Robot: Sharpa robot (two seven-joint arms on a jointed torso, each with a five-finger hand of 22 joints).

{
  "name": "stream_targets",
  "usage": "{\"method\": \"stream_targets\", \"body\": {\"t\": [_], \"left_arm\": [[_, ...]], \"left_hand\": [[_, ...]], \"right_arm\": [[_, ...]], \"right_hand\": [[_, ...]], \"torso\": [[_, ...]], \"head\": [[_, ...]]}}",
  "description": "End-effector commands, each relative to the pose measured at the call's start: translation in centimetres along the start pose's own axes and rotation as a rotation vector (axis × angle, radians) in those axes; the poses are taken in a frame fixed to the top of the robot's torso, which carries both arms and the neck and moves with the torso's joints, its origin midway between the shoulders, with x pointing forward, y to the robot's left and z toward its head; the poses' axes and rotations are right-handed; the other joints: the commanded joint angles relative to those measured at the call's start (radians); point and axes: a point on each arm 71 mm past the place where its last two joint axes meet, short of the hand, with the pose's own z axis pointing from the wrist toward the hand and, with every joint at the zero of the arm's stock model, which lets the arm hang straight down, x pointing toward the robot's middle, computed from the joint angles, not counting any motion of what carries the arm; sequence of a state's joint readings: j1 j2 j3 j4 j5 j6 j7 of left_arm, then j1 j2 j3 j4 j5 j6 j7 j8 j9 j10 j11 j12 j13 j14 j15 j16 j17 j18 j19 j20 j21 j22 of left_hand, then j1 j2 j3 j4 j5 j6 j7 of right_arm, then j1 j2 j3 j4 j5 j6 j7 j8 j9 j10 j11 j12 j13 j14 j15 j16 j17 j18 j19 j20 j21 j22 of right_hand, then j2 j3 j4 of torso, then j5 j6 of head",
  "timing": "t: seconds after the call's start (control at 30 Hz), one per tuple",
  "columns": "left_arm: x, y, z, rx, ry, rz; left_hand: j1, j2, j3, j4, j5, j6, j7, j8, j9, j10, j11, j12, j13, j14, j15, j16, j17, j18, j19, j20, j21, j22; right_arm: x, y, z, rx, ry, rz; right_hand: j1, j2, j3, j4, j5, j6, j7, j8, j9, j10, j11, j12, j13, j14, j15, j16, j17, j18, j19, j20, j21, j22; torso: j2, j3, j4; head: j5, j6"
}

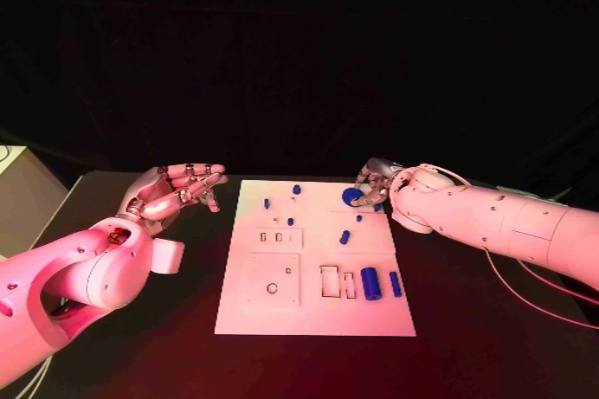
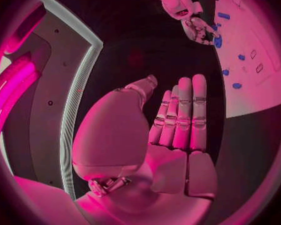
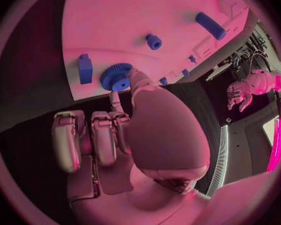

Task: Assemble the parts on the task board

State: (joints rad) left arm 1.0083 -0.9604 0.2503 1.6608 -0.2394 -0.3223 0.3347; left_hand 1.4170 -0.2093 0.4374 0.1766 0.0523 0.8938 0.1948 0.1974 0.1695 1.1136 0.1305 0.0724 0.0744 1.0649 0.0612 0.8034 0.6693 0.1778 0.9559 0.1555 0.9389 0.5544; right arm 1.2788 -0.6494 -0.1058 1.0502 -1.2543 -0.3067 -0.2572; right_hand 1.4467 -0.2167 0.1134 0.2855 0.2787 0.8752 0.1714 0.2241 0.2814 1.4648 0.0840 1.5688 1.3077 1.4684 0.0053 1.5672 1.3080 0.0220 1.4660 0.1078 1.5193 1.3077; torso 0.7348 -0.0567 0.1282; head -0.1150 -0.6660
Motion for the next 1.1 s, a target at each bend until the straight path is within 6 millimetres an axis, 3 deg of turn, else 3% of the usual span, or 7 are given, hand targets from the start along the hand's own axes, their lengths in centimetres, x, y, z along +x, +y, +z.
{"method": "stream_targets", "body": {"t": [0.03, 0.23, 0.43, 0.5, 0.67, 0.9, 1.1], "left_arm": [[0.2, -0.1, 0.0, 0.011, 0.018, -0.004], [0.2, -0.1, 0.0, 0.01, 0.018, -0.003], [0.2, -0.1, 0.0, 0.009, 0.016, -0.003], [0.2, -0.1, 0.0, 0.008, 0.016, -0.002], [0.2, -0.1, 0.0, 0.008, 0.016, -0.002], [0.2, 0.0, 0.0, 0.007, 0.016, -0.002], [0.1, 0.0, 0.0, 0.007, 0.016, -0.002]], "left_hand": [[0.009, 0.002, -0.001, -0.002, -0.001, -0.002, 0.003, -0.002, 0.001, -0.003, 0.004, 0.003, 0.002, -0.004, 0.001, 0.007, -0.001, 0.006, -0.008, 0.001, 0.007, 0.001], [0.009, 0.002, -0.001, -0.002, -0.001, -0.002, 0.003, -0.002, 0.001, -0.003, 0.004, 0.003, 0.002, -0.004, 0.001, 0.007, -0.001, 0.006, -0.008, 0.001, 0.007, 0.001], [0.009, 0.002, -0.001, -0.002, -0.001, -0.002, 0.003, -0.002, 0.001, -0.003, 0.004, 0.003, 0.002, -0.004, 0.001, 0.007, -0.001, 0.006, -0.008, 0.001, 0.007, 0.001], [0.009, 0.002, -0.001, -0.002, -0.001, -0.002, 0.003, -0.002, 0.001, -0.003, 0.004, 0.003, 0.002, -0.004, 0.001, 0.007, -0.001, 0.006, -0.008, 0.001, 0.007, 0.001], [0.011, 0.003, -0.004, -0.001, -0.001, -0.001, 0.001, -0.001, 0.003, -0.003, 0.003, 0.003, 0.002, -0.006, 0.0, 0.008, -0.002, 0.007, -0.01, 0.001, 0.009, 0.002], [0.011, 0.003, -0.004, -0.001, -0.001, -0.001, 0.001, -0.001, 0.003, -0.003, 0.003, 0.003, 0.002, -0.006, 0.0, 0.008, -0.002, 0.007, -0.01, 0.001, 0.009, 0.002], [0.011, 0.003, -0.004, -0.001, -0.001, -0.001, 0.001, -0.001, 0.003, -0.003, 0.003, 0.003, 0.002, -0.006, 0.0, 0.008, -0.002, 0.007, -0.01, 0.001, 0.009, 0.002]], "right_arm": [[0.1, 0.1, 0.0, -0.006, 0.001, -0.019], [0.2, 0.0, 0.2, 0.001, 0.001, -0.021], [0.2, -0.1, 0.3, 0.002, -0.006, -0.035], [0.2, -0.1, 0.3, -0.001, -0.01, -0.04], [0.3, 0.1, 0.2, -0.013, -0.022, -0.051], [0.1, 0.8, 0.0, -0.057, -0.087, -0.065], [-0.3, 2.1, -0.8, -0.131, -0.182, -0.085]], "right_hand": [[0.008, 0.014, 0.009, 0.0, 0.005, 0.008, -0.002, 0.007, 0.002, 0.106, 0.004, 0.002, 0.263, 0.102, 0.007, 0.004, 0.263, -0.008, 0.081, 0.004, 0.004, 0.207], [0.024, 0.031, 0.043, -0.002, 0.008, 0.024, -0.006, 0.02, 0.003, 0.106, 0.0, 0.002, 0.263, 0.102, 0.004, 0.004, 0.263, -0.009, 0.083, 0.002, 0.009, 0.213], [0.046, 0.034, 0.09, -0.009, 0.005, 0.036, -0.008, 0.022, -0.001, 0.106, -0.002, 0.002, 0.263, 0.102, 0.001, 0.004, 0.263, -0.01, 0.085, 0.0, 0.013, 0.219], [0.063, 0.035, 0.133, -0.016, 0.005, 0.047, -0.01, 0.024, -0.005, 0.106, -0.004, 0.002, 0.263, 0.102, -0.001, 0.004, 0.263, -0.011, 0.085, -0.002, 0.015, 0.221], [0.071, 0.031, 0.21, -0.03, 0.006, 0.072, -0.016, 0.026, -0.011, 0.106, -0.01, 0.002, 0.263, 0.102, -0.006, 0.004, 0.263, -0.012, 0.087, -0.006, 0.019, 0.226], [0.053, 0.014, 0.245, -0.037, 0.007, 0.088, -0.021, 0.027, -0.011, 0.106, -0.014, 0.002, 0.263, 0.102, -0.01, 0.004, 0.263, -0.014, 0.092, -0.009, 0.027, 0.236], [0.03, -0.001, 0.276, -0.045, 0.039, 0.107, -0.027, 0.031, -0.008, 0.106, -0.02, 0.002, 0.263, 0.102, -0.014, 0.004, 0.263, -0.018, 0.097, -0.014, 0.038, 0.248]], "torso": [[0.0, -0.0005, -0.0006], [0.0, -0.0003, -0.0001], [0.0, 0.0001, -0.0002], [0.0, 0.0, -0.0009], [0.0, 0.0004, -0.0012], [-0.001, 0.0002, -0.0013], [-0.001, 0.0001, -0.0019]], "head": [[0.0, -0.001], [0.001, -0.001], [0.002, -0.002], [0.003, -0.003], [0.002, -0.001], [0.001, 0.002], [0.004, 0.009]]}}
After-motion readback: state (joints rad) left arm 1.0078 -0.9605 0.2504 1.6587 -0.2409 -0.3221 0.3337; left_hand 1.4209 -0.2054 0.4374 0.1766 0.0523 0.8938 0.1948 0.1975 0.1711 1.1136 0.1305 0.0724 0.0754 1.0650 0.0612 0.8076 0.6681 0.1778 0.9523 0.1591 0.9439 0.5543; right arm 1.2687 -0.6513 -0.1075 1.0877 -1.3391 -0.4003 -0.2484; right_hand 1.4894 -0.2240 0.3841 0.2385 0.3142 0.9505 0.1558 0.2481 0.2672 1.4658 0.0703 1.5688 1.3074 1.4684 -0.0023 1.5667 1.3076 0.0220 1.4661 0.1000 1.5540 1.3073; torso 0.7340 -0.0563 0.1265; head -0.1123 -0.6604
